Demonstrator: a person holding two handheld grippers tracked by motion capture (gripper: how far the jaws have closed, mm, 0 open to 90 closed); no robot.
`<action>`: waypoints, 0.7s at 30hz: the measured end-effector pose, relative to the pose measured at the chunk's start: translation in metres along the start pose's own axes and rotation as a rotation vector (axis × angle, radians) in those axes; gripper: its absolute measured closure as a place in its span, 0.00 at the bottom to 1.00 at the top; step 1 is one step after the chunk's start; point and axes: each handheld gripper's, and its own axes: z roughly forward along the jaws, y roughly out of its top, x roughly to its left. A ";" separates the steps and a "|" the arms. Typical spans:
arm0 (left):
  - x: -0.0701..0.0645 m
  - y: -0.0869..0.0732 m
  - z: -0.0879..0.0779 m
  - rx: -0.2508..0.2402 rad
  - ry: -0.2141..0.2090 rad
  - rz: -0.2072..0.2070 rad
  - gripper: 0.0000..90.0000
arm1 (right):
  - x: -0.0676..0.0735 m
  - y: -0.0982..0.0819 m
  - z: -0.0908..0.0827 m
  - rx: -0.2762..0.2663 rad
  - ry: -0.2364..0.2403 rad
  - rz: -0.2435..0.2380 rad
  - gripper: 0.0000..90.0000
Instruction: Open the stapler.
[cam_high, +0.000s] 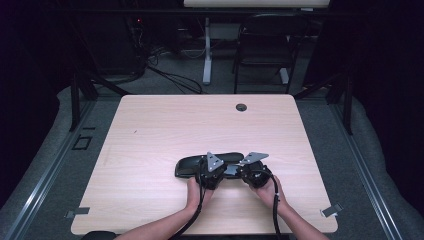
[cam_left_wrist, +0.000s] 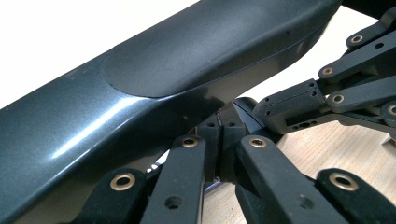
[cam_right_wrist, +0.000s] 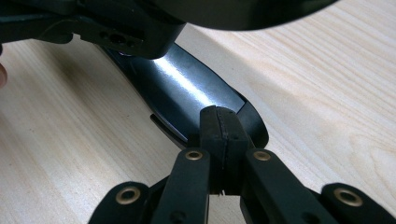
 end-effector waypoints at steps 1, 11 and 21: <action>0.000 0.000 0.000 0.000 0.001 0.003 1.00 | 0.000 0.000 0.000 0.001 0.001 -0.005 1.00; 0.001 0.001 -0.002 -0.005 0.000 0.011 1.00 | 0.002 -0.002 -0.001 -0.007 -0.008 -0.015 1.00; 0.001 0.003 -0.003 -0.014 0.004 0.017 1.00 | 0.001 -0.003 -0.001 -0.011 0.000 -0.010 1.00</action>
